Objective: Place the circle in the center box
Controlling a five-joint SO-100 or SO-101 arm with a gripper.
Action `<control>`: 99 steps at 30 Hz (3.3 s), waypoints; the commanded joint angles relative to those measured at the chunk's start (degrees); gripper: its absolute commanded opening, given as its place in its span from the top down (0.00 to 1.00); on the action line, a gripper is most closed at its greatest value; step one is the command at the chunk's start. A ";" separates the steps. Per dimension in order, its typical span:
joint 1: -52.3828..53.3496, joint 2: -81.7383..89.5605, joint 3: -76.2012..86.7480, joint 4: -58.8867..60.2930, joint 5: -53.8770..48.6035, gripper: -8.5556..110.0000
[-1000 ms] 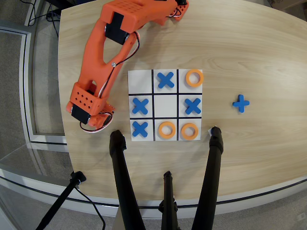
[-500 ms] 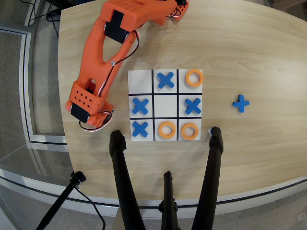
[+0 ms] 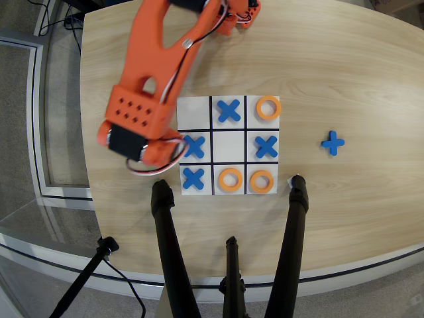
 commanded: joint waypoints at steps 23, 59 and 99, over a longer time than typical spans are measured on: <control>-28.65 12.83 21.18 -19.42 10.81 0.93; -26.37 -9.58 8.17 -22.85 13.97 0.93; -19.25 17.14 0.00 -3.08 12.66 0.83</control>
